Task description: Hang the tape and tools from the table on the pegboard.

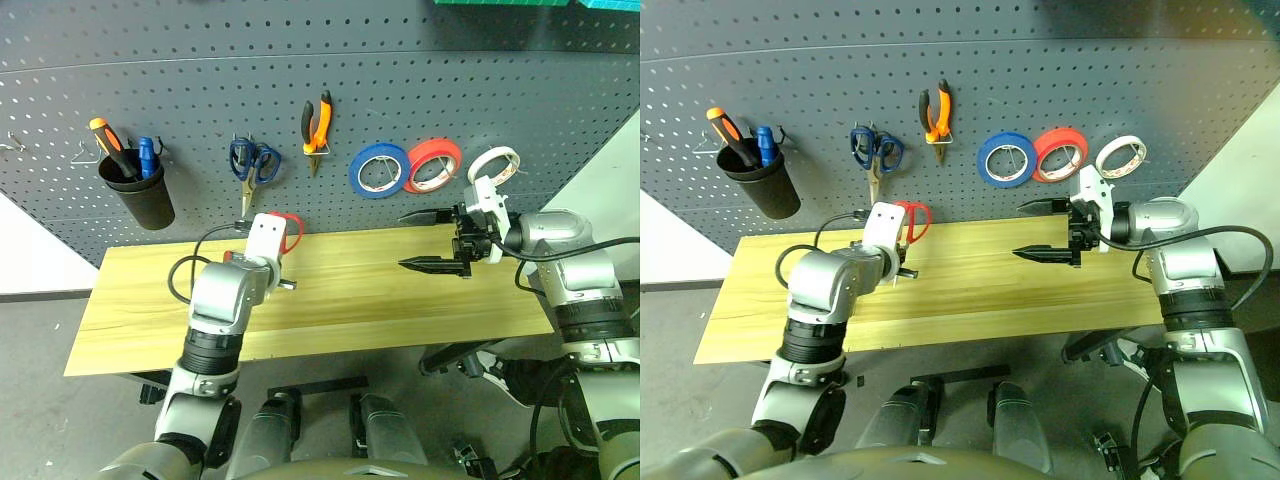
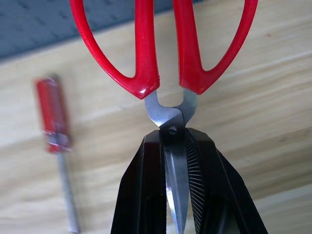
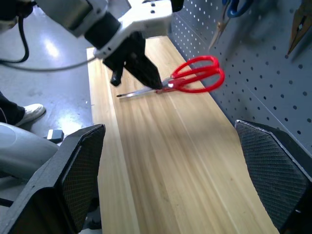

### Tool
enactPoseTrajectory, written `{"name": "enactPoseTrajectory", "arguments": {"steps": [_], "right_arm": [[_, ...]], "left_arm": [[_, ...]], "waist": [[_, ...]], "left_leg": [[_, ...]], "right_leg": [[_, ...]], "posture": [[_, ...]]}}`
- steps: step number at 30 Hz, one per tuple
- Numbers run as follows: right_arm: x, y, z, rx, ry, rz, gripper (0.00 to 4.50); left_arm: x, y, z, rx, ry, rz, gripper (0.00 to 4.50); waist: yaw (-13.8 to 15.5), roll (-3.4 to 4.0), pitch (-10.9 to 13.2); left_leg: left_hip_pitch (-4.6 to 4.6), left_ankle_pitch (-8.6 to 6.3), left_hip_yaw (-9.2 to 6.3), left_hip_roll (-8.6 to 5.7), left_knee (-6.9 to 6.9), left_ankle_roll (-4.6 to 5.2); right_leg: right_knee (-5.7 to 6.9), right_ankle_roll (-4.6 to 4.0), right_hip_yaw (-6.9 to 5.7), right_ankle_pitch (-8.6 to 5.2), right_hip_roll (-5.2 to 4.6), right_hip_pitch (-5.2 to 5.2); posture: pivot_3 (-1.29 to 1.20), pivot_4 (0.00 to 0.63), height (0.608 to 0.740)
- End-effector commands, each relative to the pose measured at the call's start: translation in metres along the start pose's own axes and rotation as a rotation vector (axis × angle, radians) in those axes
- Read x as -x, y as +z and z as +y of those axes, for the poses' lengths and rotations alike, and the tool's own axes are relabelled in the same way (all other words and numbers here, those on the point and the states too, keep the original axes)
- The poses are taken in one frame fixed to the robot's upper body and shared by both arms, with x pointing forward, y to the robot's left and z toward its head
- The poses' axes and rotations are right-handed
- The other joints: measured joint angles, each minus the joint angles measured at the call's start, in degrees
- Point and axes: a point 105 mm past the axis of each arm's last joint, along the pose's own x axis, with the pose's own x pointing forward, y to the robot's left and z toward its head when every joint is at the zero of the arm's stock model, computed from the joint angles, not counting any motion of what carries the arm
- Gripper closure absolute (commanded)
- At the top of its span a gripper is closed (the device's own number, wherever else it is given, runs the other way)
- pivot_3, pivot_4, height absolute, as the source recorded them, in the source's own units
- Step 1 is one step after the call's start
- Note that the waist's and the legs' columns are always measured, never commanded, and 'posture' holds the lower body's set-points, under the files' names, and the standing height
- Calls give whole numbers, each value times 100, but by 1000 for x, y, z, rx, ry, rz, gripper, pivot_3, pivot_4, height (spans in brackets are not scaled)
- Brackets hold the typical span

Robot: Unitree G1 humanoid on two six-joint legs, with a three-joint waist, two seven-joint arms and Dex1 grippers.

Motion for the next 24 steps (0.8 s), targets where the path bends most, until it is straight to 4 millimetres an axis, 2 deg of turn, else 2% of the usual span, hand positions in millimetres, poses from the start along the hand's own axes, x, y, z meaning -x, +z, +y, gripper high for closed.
{"name": "enactPoseTrajectory", "arguments": {"steps": [1,7,12,15,17,21,24], "right_arm": [[6,20,-4,60,-14,-43,0],[0,22,-6,67,-3,-51,0],[-4,25,-9,75,-1,-63,0],[-7,24,-9,73,1,-65,0],[-9,24,-9,74,3,-69,0],[-11,23,-8,74,6,-74,0],[-11,22,-8,70,5,-70,0]], "left_arm": [[5,9,-15,-56,-93,-58,4244],[4,2,-36,-138,-238,-1,4244],[-6,21,-28,-205,-220,-70,4244],[-10,28,-35,-228,-262,-85,4244],[-16,25,-44,-234,-300,-63,4244],[-21,29,-66,-297,-390,-70,4244],[-20,34,-67,-362,-424,-84,4244]], "waist": [[25,0,0],[52,0,-1],[19,2,-3],[34,3,-4],[49,4,-9],[127,5,-14],[137,6,-14]], "left_leg": [[0,0,0,0,0,0],[-1,0,4,-1,0,1],[4,2,4,2,0,1],[5,2,5,1,0,1],[5,2,14,0,0,2],[5,8,32,0,0,13],[5,8,46,2,-1,12]], "right_leg": [[-1,0,0,0,0,0],[-3,-20,2,10,-2,1],[2,-26,2,16,3,-1],[1,-27,3,16,2,1],[-1,-18,7,21,-1,1],[-3,-10,15,25,-1,-1],[1,-10,18,26,0,-6]], "posture": [[-8,139,740],[18,119,740],[35,107,740],[43,103,740],[41,93,740],[32,94,740],[26,96,740]]}}
